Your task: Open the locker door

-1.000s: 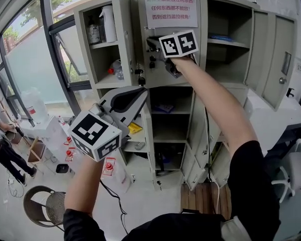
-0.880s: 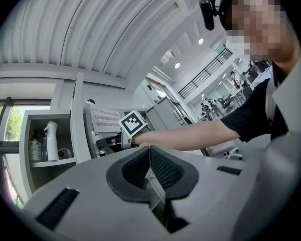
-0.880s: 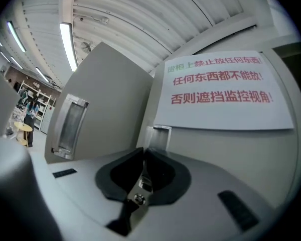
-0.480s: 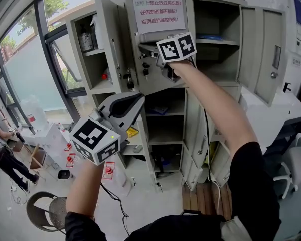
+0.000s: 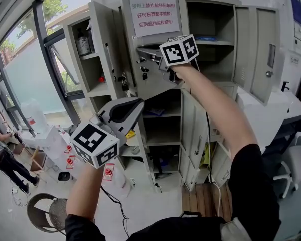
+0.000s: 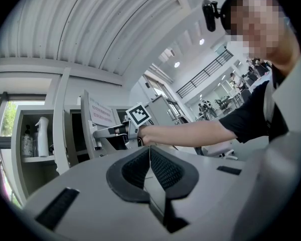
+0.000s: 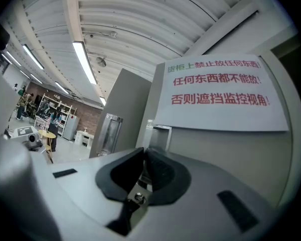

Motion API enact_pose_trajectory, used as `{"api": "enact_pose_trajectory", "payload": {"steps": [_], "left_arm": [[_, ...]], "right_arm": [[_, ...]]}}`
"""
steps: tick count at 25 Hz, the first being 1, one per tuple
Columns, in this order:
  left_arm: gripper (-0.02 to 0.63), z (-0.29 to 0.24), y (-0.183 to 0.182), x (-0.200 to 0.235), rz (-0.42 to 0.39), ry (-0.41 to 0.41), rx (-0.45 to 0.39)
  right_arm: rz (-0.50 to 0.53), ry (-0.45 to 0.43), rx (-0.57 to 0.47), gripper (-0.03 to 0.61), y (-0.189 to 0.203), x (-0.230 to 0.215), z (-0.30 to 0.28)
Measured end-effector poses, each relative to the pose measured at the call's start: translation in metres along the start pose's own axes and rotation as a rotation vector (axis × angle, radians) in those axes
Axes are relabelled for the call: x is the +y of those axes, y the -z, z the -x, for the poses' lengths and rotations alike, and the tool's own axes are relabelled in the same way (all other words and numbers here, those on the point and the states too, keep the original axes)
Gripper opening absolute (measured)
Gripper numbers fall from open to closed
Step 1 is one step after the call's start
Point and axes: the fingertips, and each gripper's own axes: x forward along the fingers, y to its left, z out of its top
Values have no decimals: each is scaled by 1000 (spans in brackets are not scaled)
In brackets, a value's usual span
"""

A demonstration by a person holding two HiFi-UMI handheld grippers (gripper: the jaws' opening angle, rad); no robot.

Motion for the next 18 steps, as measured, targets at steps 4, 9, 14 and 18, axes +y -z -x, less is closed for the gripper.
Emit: {"api": "enact_pose_trajectory", "payload": {"steps": [4,9,14,18], "left_arm": [[17,-4,-4,-7,-7,3,1],[17,-8,-4,-11,12,1,4],[17,-17,-2,-20,28,-2,5],[17,-22,-3,-24,35,-4,-4]], "right_arm": [[12,-45,-9,28,-5,5,12],[-8,-100,-19,28,-7,12,23],[-9,-156,-34,28,-8,16,36],[3,-187,-40,28,-10,19,45]]}}
